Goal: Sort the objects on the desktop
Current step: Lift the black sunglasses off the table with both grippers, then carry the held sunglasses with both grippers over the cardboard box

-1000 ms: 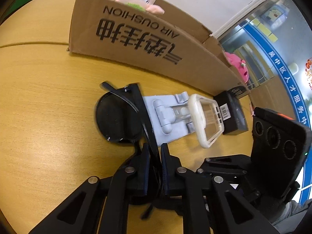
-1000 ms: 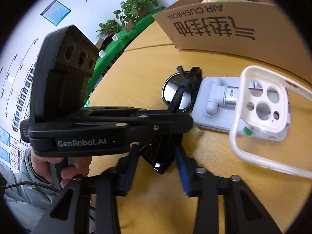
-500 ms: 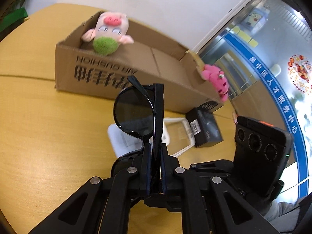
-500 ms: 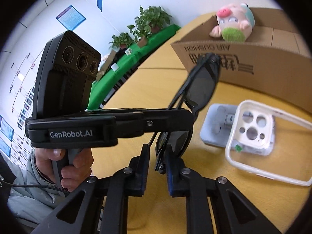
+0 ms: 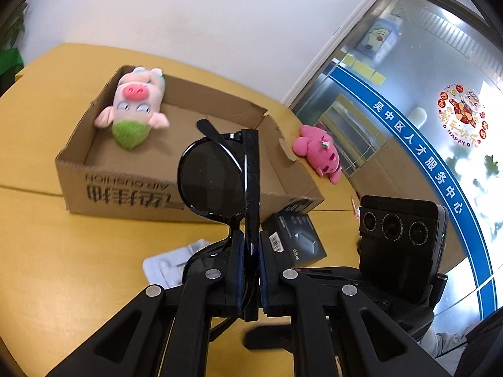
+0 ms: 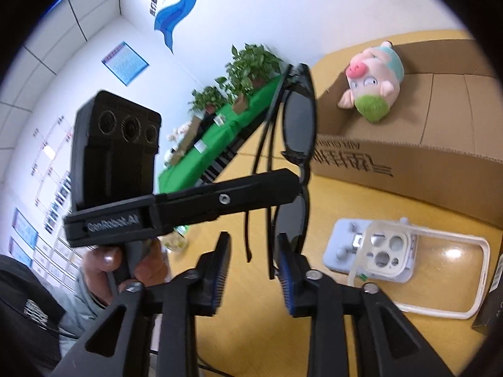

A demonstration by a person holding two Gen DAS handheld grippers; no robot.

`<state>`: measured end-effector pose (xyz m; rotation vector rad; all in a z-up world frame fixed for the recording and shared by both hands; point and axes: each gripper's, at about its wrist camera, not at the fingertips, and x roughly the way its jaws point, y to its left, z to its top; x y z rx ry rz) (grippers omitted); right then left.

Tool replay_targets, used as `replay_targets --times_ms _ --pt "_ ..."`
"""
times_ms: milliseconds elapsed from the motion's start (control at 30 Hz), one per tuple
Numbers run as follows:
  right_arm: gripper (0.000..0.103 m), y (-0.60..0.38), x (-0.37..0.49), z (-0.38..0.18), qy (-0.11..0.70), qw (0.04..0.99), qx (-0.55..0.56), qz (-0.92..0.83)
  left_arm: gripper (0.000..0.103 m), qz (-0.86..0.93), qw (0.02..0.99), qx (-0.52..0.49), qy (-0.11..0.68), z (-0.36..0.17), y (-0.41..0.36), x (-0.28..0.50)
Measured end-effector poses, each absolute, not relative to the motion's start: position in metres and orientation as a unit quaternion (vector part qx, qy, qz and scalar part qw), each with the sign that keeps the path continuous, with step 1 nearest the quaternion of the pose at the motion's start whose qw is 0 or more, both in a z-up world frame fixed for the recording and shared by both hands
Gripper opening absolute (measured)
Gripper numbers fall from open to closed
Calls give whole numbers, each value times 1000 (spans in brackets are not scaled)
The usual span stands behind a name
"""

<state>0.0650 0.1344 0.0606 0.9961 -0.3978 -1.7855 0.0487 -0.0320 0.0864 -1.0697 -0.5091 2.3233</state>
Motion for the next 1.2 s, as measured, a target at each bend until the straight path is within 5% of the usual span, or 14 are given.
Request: replay_targets --times_ms 133,300,333,433,1067,1200 --pt "60 145 66 67 -184 512 400 -738 7 861 266 -393 -182 92 -29 46" --pt "61 145 65 73 -166 498 401 -751 7 860 272 -396 -175 93 -20 47" --pt "58 139 64 73 -149 492 401 -758 7 860 271 -395 -173 93 -19 47" --pt "16 123 67 73 -90 464 403 -784 8 864 264 -395 -169 95 -20 48" --pt "14 133 50 73 -121 452 403 -787 8 849 289 -401 -187 98 -20 24" --pt "27 138 43 73 -164 468 402 -770 8 851 288 -400 -181 100 -17 21"
